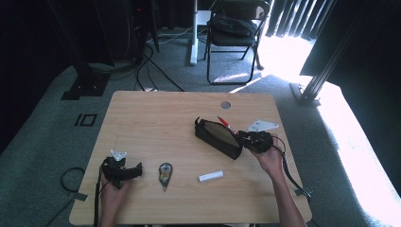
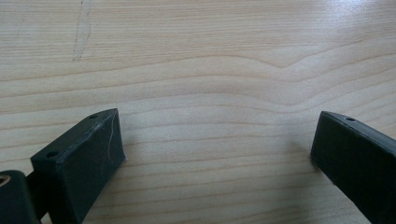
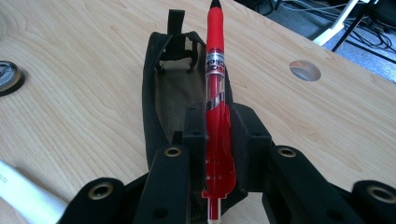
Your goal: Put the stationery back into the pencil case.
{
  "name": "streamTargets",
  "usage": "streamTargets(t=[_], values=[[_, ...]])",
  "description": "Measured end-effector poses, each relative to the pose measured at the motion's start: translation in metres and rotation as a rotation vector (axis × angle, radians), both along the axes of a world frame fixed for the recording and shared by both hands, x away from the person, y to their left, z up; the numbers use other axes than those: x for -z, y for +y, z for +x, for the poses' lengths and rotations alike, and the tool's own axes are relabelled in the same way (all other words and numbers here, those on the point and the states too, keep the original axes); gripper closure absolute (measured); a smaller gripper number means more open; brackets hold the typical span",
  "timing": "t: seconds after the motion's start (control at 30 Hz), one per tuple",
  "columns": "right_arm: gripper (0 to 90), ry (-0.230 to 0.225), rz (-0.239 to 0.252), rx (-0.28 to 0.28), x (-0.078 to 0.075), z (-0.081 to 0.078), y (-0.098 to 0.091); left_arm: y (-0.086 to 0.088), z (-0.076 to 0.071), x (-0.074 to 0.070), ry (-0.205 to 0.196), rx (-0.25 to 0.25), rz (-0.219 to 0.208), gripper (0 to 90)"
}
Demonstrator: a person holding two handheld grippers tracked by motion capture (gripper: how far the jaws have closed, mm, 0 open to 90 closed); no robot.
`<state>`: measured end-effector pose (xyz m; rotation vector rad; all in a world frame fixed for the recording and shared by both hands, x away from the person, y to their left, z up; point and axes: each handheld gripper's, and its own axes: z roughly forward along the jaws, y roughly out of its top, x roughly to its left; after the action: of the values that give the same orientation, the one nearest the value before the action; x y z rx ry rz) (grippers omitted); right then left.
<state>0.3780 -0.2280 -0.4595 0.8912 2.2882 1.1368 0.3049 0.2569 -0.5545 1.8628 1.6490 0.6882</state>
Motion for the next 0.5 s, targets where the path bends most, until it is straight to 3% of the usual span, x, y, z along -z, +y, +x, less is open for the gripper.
streamTargets(t=[0.5], values=[[76.5, 0.004, -0.002, -0.003, 0.0012, 0.0017, 0.0054, 0.0, 0.0, 0.0, 0.0, 0.0, 0.0, 2.6]])
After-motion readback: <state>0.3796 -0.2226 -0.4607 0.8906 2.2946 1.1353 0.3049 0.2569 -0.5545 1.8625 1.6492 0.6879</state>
